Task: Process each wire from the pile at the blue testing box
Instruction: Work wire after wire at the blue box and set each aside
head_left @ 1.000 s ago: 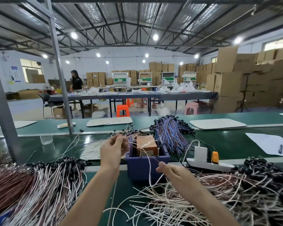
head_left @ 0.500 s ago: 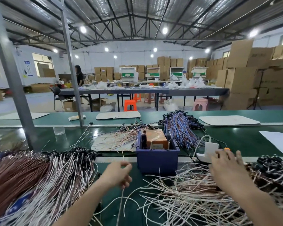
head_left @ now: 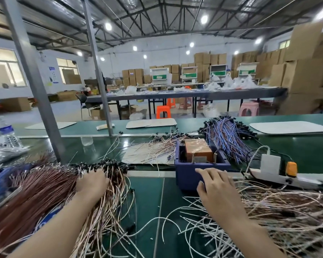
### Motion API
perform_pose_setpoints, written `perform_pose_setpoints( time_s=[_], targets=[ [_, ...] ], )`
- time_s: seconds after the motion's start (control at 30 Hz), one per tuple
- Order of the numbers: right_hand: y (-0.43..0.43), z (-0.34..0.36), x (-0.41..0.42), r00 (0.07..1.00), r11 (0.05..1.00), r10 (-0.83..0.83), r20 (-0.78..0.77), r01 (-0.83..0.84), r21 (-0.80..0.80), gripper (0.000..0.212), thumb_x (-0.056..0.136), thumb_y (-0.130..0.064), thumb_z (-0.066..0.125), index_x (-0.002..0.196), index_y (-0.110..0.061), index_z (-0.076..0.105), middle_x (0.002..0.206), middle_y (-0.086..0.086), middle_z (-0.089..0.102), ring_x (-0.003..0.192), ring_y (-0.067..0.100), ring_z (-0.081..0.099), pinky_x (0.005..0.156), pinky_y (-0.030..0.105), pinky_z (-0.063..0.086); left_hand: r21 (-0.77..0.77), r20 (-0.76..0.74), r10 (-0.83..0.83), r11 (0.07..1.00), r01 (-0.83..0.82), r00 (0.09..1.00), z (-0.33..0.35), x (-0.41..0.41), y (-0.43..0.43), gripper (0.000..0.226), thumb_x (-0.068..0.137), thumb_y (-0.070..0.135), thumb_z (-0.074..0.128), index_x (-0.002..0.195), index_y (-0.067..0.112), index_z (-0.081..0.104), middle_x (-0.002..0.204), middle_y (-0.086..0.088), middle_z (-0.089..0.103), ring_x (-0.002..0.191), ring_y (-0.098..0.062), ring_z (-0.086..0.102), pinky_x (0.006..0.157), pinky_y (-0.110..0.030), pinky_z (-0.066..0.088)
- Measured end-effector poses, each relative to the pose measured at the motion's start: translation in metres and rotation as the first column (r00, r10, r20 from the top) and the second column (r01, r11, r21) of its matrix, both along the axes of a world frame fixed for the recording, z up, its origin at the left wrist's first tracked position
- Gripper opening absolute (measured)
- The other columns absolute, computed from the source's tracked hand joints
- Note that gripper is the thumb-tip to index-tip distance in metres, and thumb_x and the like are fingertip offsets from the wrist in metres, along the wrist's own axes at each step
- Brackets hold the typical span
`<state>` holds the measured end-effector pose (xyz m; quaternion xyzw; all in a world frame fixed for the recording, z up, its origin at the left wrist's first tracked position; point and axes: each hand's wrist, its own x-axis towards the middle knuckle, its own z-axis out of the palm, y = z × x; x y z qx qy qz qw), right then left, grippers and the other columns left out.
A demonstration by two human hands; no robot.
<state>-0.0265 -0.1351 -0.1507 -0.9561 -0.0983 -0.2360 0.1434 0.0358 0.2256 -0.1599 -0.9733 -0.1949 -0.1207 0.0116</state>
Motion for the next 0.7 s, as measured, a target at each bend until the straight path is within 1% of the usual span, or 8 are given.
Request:
perform_pose_setpoints(
  time_s=[0.13, 0.27, 0.4, 0.47, 0.53, 0.6, 0.63, 0.7],
  targets=[
    [0.007, 0.005, 0.002, 0.995, 0.999, 0.019, 0.097, -0.023, 0.042, 0.041, 0.097, -0.024, 0.060, 0.138, -0.022, 0.059, 0.126, -0.002, 0.064, 0.123, 0.020, 0.055, 0.110, 0.041, 0.042, 0.007, 0.030, 0.039, 0.999, -0.039, 0.999, -0.010, 0.010, 0.001, 0.054, 0.098, 0.055, 0.051, 0.139, 0.022, 0.044, 0.138, -0.011, 0.051, 0.124, -0.027, 0.054, 0.099, -0.041, 0.047],
    [0.010, 0.008, 0.005, 0.987, 0.996, 0.032, 0.157, -0.045, 0.075, 0.038, 0.094, -0.019, 0.063, 0.133, -0.018, 0.062, 0.123, 0.001, 0.065, 0.118, 0.022, 0.057, 0.106, 0.041, 0.046, 0.012, 0.004, 0.097, 0.995, -0.098, 0.995, -0.010, 0.016, -0.006, 0.034, 0.102, 0.040, 0.047, 0.128, 0.018, 0.051, 0.135, -0.010, 0.051, 0.125, -0.027, 0.051, 0.104, -0.043, 0.043],
    [0.011, 0.010, 0.005, 0.993, 0.991, 0.040, 0.115, -0.054, 0.124, 0.041, 0.099, -0.022, 0.054, 0.140, -0.021, 0.056, 0.131, -0.001, 0.060, 0.125, 0.020, 0.051, 0.112, 0.038, 0.039, -0.176, 0.116, 0.181, 0.971, -0.160, 0.977, -0.004, 0.016, -0.012, 0.030, 0.102, 0.027, 0.042, 0.120, 0.008, 0.056, 0.131, -0.016, 0.053, 0.119, -0.031, 0.051, 0.102, -0.045, 0.043],
    [0.012, 0.011, 0.006, 0.992, 0.984, 0.066, 0.110, -0.082, 0.156, 0.041, 0.100, -0.022, 0.051, 0.141, -0.022, 0.054, 0.131, -0.004, 0.059, 0.124, 0.017, 0.049, 0.112, 0.034, 0.038, -0.338, 0.253, 0.203, 0.935, -0.110, 0.946, 0.004, 0.011, -0.018, 0.028, 0.103, 0.028, 0.044, 0.114, 0.005, 0.056, 0.117, -0.017, 0.059, 0.106, -0.031, 0.056, 0.093, -0.046, 0.049],
    [0.016, 0.015, 0.007, 0.987, 0.941, 0.125, 0.097, -0.148, 0.303, 0.040, 0.101, -0.024, 0.050, 0.141, -0.025, 0.053, 0.129, -0.010, 0.058, 0.121, 0.007, 0.049, 0.108, 0.026, 0.038, -0.486, 0.452, 0.137, 0.866, 0.115, 0.881, 0.021, 0.006, -0.034, 0.022, 0.105, 0.023, 0.045, 0.110, 0.004, 0.053, 0.090, -0.013, 0.063, 0.075, -0.026, 0.061, 0.067, -0.041, 0.055],
    [0.023, 0.025, 0.007, 0.967, 0.786, 0.256, -0.006, -0.204, 0.584, 0.037, 0.103, -0.035, 0.051, 0.139, -0.036, 0.050, 0.123, -0.023, 0.059, 0.114, -0.010, 0.051, 0.099, 0.016, 0.040, -0.519, 0.625, -0.024, 0.733, 0.439, 0.780, 0.043, -0.007, -0.066, 0.017, 0.105, 0.021, 0.045, 0.111, 0.006, 0.051, 0.076, -0.008, 0.062, 0.055, -0.017, 0.058, 0.047, -0.030, 0.047],
    [0.029, 0.032, 0.005, 0.934, 0.652, 0.354, -0.059, -0.201, 0.731, 0.035, 0.101, -0.044, 0.053, 0.136, -0.042, 0.048, 0.118, -0.029, 0.060, 0.110, -0.014, 0.053, 0.096, 0.013, 0.042, -0.479, 0.677, -0.134, 0.666, 0.572, 0.724, 0.054, -0.016, -0.086, 0.014, 0.105, 0.022, 0.046, 0.110, 0.010, 0.052, 0.075, -0.003, 0.063, 0.053, -0.010, 0.058, 0.046, -0.023, 0.045],
    [0.040, 0.045, 0.006, 0.854, 0.284, 0.518, -0.040, -0.127, 0.951, 0.047, 0.090, -0.060, 0.055, 0.133, -0.041, 0.048, 0.115, -0.023, 0.066, 0.110, -0.010, 0.059, 0.097, 0.017, 0.043, -0.348, 0.686, -0.391, 0.564, 0.749, 0.614, 0.064, -0.039, -0.129, 0.009, 0.103, 0.031, 0.050, 0.107, 0.022, 0.053, 0.070, 0.011, 0.062, 0.051, 0.000, 0.057, 0.046, -0.016, 0.043]
  ],
)
